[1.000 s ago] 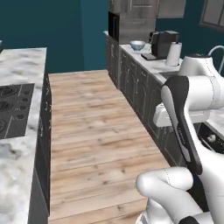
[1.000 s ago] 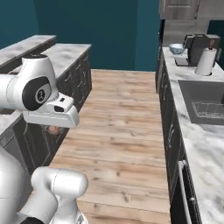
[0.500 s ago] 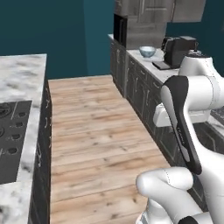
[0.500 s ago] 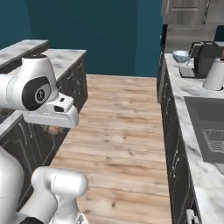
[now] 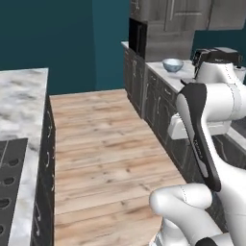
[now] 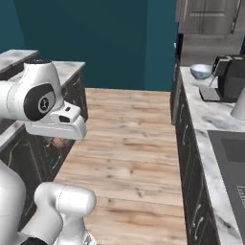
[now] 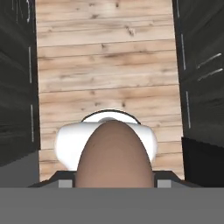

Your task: Pick the egg and butter from the fridge and place them by the bowl for mixing.

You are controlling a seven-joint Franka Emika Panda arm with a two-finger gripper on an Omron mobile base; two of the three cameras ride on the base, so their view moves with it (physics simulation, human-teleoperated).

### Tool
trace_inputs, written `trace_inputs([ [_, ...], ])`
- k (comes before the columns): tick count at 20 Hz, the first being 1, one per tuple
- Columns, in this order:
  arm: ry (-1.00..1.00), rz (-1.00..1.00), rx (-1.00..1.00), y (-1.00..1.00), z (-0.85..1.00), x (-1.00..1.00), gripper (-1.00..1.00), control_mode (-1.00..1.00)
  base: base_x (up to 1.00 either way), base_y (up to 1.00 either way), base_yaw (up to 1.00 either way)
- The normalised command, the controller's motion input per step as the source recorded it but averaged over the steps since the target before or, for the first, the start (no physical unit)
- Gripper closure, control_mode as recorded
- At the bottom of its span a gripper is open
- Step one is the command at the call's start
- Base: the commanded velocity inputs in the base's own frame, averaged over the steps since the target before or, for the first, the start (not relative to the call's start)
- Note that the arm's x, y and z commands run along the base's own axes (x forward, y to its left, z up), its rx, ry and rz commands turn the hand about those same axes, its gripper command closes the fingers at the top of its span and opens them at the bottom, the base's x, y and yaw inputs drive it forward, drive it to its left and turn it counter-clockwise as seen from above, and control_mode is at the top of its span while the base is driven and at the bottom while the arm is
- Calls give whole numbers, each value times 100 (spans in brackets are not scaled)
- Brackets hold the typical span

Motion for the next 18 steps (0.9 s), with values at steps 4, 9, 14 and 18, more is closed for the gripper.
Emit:
trace_inputs([
  [4, 0, 0, 0, 0, 0, 0, 100, 100, 100, 24, -15],
  [9, 0, 0, 0, 0, 0, 0, 100, 100, 100, 40, -15],
  [14, 0, 0, 0, 0, 0, 0, 100, 100, 100, 50, -15],
  [18, 0, 0, 0, 0, 0, 0, 100, 100, 100, 49, -18],
])
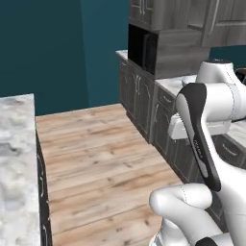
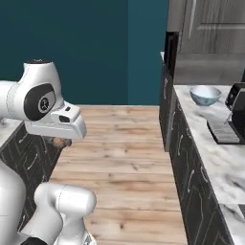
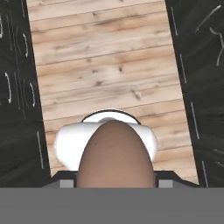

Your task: Pick the egg and butter from the fridge and place them by the bowl for mixing.

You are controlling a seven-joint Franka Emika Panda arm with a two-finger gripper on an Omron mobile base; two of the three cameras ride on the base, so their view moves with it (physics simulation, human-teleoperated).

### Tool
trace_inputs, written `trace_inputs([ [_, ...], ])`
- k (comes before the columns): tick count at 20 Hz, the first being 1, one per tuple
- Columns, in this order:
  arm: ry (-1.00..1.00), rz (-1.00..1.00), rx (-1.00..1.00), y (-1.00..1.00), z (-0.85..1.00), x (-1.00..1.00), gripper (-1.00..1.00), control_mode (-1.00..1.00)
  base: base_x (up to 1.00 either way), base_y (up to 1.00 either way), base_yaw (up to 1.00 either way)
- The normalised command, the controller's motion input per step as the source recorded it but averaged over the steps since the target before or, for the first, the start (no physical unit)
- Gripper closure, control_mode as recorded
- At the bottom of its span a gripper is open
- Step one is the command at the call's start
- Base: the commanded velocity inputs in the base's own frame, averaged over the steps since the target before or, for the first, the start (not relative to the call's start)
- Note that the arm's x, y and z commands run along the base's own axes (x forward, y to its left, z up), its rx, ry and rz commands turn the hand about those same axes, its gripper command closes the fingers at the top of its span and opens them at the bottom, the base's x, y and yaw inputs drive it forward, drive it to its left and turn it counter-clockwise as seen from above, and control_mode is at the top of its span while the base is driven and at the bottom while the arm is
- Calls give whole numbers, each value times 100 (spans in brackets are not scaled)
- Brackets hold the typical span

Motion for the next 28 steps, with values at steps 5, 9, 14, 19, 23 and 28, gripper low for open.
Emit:
trace_inputs([
  [5, 0, 0, 0, 0, 0, 0, 100, 100, 100, 59, -24],
  [9, 0, 0, 0, 0, 0, 0, 100, 100, 100, 52, -32],
  [14, 0, 0, 0, 0, 0, 0, 100, 100, 87, 26, -58],
  [19, 0, 0, 0, 0, 0, 0, 100, 100, 63, 39, -70],
  [23, 0, 0, 0, 0, 0, 0, 100, 100, 58, 59, -73],
  [28, 0, 0, 0, 0, 0, 0, 100, 100, 61, 73, -73],
])
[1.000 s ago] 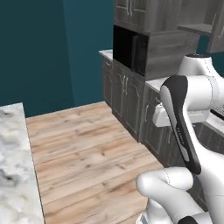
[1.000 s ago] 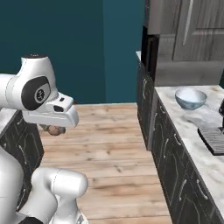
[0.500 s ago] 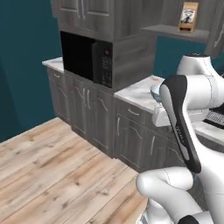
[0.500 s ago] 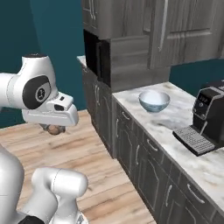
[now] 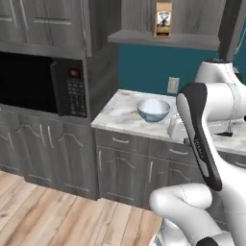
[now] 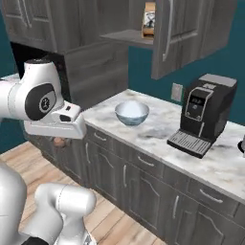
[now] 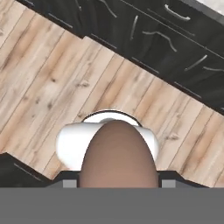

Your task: Pick the egg and butter from the fridge and place them by the bowl for mixing.

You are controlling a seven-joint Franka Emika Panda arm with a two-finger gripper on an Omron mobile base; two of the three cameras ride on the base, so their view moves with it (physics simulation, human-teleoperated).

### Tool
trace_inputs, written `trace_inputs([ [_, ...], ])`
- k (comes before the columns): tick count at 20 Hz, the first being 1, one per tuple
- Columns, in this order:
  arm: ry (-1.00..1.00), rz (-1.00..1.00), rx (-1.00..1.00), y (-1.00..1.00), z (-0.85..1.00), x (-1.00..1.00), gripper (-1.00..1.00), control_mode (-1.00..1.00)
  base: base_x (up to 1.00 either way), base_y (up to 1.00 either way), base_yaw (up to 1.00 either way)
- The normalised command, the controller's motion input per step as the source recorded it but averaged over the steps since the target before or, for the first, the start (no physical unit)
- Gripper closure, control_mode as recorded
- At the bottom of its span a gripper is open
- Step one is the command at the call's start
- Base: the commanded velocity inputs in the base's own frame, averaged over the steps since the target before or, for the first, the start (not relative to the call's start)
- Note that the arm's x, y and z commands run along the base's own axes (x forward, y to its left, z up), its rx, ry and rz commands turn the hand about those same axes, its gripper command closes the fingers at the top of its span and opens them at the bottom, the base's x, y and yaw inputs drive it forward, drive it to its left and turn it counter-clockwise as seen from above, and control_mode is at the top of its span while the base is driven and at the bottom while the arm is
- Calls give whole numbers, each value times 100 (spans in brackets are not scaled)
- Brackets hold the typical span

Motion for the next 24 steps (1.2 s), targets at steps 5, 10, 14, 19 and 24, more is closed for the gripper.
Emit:
trace_inputs([
  [5, 0, 0, 0, 0, 0, 0, 100, 100, 67, 76, -70],
  [10, 0, 0, 0, 0, 0, 0, 100, 100, 66, 67, -69],
  [14, 0, 0, 0, 0, 0, 0, 100, 100, 65, 11, -59],
  [19, 0, 0, 0, 0, 0, 0, 100, 100, 79, -7, -29],
  [24, 0, 0, 0, 0, 0, 0, 100, 100, 85, -4, -4],
])
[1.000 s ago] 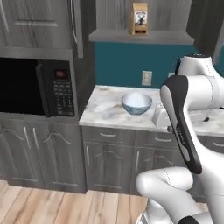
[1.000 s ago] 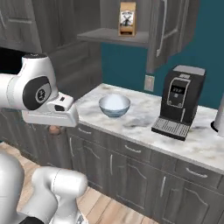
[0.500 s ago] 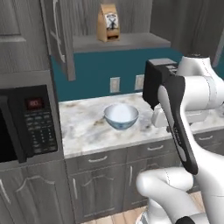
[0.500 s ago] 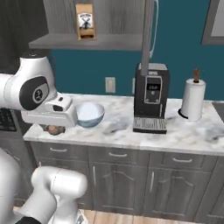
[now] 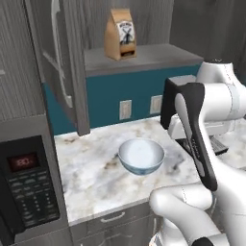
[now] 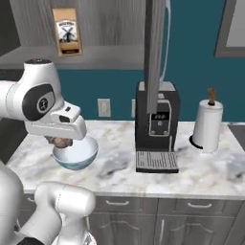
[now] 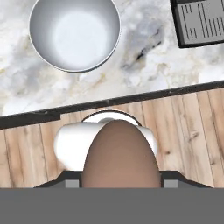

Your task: Pick the egg and butter from the fridge and place them by the bowl for mixing.

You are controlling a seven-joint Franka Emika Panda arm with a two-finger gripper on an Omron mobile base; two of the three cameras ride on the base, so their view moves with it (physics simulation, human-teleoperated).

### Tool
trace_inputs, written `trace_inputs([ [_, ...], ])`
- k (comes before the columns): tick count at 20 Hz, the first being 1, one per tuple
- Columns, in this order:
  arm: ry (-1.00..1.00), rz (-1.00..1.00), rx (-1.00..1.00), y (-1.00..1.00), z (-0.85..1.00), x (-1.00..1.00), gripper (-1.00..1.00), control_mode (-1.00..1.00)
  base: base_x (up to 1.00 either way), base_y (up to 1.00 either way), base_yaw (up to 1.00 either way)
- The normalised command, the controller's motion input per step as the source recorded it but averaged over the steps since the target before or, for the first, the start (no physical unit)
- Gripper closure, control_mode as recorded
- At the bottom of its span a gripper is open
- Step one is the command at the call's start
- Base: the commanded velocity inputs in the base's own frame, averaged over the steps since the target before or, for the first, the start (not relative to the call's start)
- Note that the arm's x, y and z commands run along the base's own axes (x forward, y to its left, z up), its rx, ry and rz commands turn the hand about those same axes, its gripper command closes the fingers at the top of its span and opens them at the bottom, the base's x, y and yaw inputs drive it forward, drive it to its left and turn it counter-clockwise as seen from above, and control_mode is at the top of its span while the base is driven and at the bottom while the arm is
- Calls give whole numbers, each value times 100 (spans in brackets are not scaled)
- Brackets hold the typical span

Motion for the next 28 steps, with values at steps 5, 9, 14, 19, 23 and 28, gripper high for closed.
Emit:
trace_inputs([
  [5, 0, 0, 0, 0, 0, 0, 100, 100, 62, -40, 9],
  [9, 0, 0, 0, 0, 0, 0, 100, 100, 30, -70, 23],
  [14, 0, 0, 0, 0, 0, 0, 100, 100, 4, -64, 13],
  [19, 0, 0, 0, 0, 0, 0, 100, 100, 15, -38, 0],
  [23, 0, 0, 1, -9, -16, 33, 100, -100, 23, -15, 0],
  [28, 0, 0, 1, -9, -52, 91, 100, -100, 0, 0, 0],
])
